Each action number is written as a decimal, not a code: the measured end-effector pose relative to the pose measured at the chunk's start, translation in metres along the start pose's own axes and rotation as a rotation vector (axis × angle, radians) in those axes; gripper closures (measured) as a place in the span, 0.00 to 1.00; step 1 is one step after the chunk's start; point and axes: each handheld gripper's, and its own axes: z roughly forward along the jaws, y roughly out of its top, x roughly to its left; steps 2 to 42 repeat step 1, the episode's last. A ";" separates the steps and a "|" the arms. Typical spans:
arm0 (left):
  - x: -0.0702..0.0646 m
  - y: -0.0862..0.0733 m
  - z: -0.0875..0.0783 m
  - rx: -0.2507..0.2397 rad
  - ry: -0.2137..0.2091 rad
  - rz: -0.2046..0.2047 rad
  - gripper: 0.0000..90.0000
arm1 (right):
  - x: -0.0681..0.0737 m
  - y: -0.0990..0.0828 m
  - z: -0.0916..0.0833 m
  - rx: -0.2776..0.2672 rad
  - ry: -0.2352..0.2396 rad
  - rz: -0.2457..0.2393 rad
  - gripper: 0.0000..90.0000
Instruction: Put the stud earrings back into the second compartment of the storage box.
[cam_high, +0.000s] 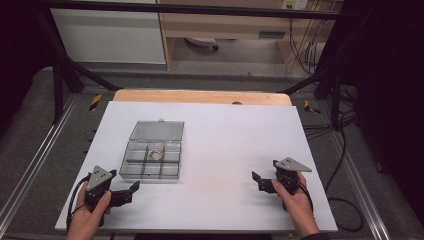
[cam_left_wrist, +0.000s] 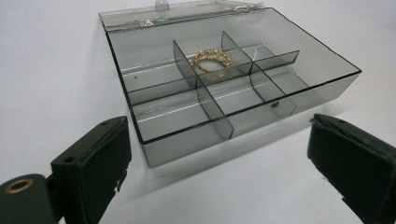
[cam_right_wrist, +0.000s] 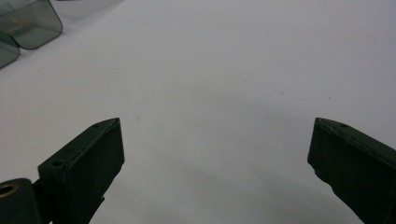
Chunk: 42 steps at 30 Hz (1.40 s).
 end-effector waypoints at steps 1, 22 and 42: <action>0.000 0.000 0.000 0.002 0.000 0.001 0.07 | -0.001 -0.001 0.000 0.009 -0.021 -0.002 0.05; 0.000 0.000 0.000 0.002 0.000 0.001 0.07 | -0.001 -0.001 0.000 0.009 -0.021 -0.002 0.05; 0.000 0.000 0.000 0.002 0.000 0.001 0.07 | -0.001 -0.001 0.000 0.009 -0.021 -0.002 0.05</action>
